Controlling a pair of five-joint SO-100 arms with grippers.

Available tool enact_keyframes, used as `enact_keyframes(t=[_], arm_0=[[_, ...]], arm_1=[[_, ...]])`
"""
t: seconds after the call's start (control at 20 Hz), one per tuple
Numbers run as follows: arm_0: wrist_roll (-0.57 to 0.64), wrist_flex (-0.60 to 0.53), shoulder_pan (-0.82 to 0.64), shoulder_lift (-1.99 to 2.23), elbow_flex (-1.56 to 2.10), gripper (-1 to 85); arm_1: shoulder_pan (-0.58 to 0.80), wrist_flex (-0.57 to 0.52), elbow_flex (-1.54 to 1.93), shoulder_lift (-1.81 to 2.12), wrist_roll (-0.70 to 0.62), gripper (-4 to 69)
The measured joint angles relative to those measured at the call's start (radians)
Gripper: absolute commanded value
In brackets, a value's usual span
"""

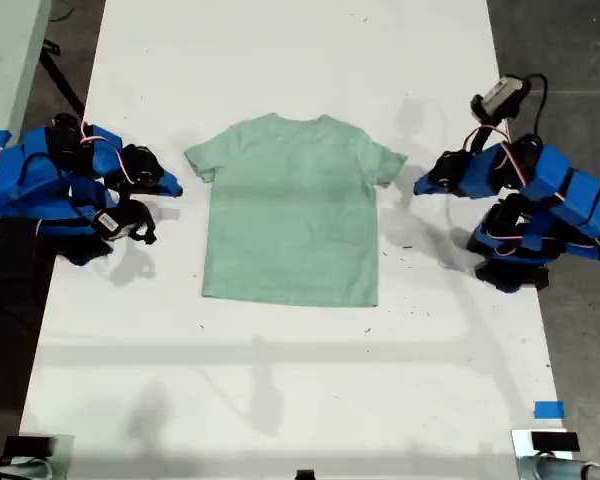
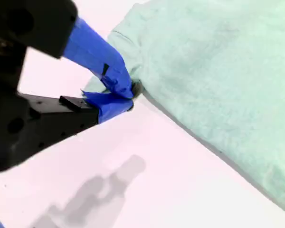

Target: Fold t-shirt

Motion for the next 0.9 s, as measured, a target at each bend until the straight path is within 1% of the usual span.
enact_keyframes(t=[0.15,0.2,0.25,0.3,0.35,0.45,0.5,0.55,0.7,0.75,0.9], arm_0=[[0.104,0.069,-0.135,-0.192,-0.196,1.6],[0.143,0.104,-0.179,-0.253,-0.270,3.4],[0.179,0.133,-0.221,-0.314,-0.334,8.9],[0.213,0.164,-0.262,-0.371,-0.394,12.5],[0.242,0.195,-0.298,-0.430,-0.451,16.2],[0.290,0.238,-0.342,-0.518,-0.534,24.0],[0.305,0.245,-0.359,-0.541,-0.557,27.2],[0.319,0.249,-0.376,-0.549,-0.566,28.6],[0.350,0.250,-0.403,-0.558,-0.572,28.8],[0.351,0.250,-0.407,-0.558,-0.572,28.8],[0.354,0.250,-0.408,-0.574,-0.572,28.8]], arm_1=[[0.112,0.012,-0.186,-0.199,-0.126,-1.3],[0.153,0.025,-0.245,-0.253,-0.161,-1.3],[0.193,0.037,-0.299,-0.310,-0.198,0.3],[0.222,0.054,-0.356,-0.367,-0.232,8.9],[0.255,0.077,-0.425,-0.433,-0.268,15.6],[0.298,0.135,-0.561,-0.589,-0.327,25.5],[0.311,0.156,-0.626,-0.657,-0.360,28.2],[0.319,0.169,-0.678,-0.707,-0.390,30.2],[0.342,0.169,-0.746,-0.822,-0.483,31.0],[0.351,0.144,-0.746,-0.834,-0.509,31.0],[0.380,0.023,-0.627,-0.873,-0.589,31.2]])
